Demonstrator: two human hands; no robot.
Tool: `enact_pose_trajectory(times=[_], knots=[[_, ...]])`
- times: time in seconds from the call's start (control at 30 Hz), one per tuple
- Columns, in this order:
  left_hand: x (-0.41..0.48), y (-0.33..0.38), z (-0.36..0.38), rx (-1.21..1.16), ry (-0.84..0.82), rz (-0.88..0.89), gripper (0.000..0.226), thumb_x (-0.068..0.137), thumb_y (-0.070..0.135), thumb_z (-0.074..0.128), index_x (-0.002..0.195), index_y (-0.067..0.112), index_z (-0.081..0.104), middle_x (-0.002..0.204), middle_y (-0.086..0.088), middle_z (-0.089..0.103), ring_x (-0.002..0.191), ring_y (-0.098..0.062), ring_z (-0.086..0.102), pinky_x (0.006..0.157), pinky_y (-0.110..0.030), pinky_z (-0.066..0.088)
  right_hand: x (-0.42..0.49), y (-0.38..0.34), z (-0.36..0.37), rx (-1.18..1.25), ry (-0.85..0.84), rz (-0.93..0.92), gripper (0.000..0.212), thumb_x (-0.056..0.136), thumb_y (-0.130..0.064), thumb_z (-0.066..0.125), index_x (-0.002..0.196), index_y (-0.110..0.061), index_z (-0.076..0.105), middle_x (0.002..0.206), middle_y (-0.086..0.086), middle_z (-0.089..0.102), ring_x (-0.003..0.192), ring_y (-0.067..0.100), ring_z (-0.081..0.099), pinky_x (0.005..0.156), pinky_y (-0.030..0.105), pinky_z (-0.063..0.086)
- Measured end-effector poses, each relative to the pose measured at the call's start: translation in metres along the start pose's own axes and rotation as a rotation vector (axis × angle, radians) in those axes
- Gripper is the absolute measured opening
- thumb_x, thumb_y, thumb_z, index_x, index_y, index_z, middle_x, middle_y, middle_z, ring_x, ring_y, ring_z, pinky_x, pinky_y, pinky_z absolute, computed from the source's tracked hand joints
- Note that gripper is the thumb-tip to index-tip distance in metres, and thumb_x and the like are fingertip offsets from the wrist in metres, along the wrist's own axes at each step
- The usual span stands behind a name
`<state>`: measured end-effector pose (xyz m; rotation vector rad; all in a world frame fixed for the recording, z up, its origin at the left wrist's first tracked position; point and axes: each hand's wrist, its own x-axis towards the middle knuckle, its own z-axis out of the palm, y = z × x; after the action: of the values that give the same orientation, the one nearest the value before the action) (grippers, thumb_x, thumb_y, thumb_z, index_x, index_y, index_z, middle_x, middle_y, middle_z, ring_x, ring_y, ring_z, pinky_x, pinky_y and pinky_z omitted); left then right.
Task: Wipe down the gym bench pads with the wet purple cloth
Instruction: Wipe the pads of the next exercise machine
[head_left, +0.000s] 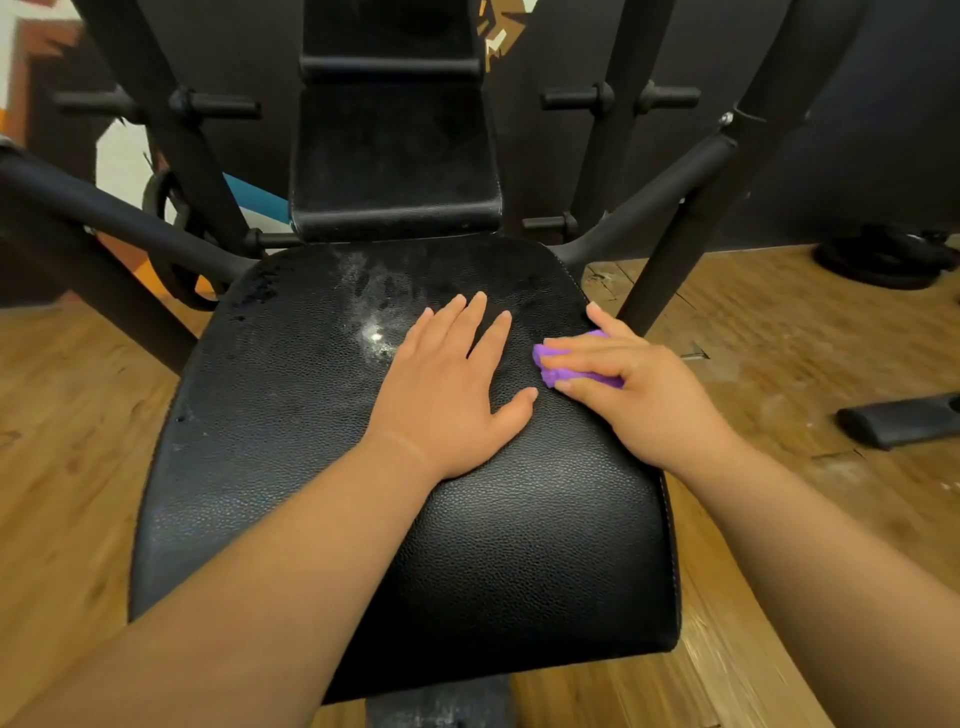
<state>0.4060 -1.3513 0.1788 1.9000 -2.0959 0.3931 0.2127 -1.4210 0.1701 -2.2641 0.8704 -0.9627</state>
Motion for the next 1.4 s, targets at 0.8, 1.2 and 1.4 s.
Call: enact_pose_trajectory(times=[0.8,1.2,1.4], knots=[[-0.006,-0.001,0.0,-0.032,0.052,0.046,0.067,0.086,0.053,0.035,0.13,0.008,0.059,0.137,-0.011,0.056,0.129,-0.03,0.05,0.105,-0.045,0.039,0.005,-0.001,0.001,0.015,-0.024,0.009,0.033,0.087,-0.018,0.07,0.11,-0.042,0.065,0.124,-0.016,0.062,0.143,0.006,0.027,0.118,0.02,0.016],[-0.019,0.005,-0.004,0.036,0.029,0.096,0.082,0.082,0.062,0.029,0.138,0.005,0.05,0.143,-0.012,0.05,0.134,-0.03,0.043,0.115,-0.04,0.025,0.007,0.003,0.004,0.014,0.02,0.0,0.031,0.088,-0.018,0.069,0.112,-0.038,0.066,0.124,-0.009,0.065,0.14,0.016,0.037,0.118,0.024,0.016],[-0.035,0.005,0.002,0.04,-0.015,0.09,0.093,0.083,0.069,0.018,0.152,0.006,0.024,0.16,-0.011,0.018,0.149,-0.024,0.013,0.12,-0.038,0.006,-0.021,-0.004,0.009,0.047,0.055,-0.004,0.023,0.084,-0.029,0.073,0.105,-0.038,0.069,0.118,-0.013,0.067,0.138,0.015,0.039,0.119,0.027,0.02]])
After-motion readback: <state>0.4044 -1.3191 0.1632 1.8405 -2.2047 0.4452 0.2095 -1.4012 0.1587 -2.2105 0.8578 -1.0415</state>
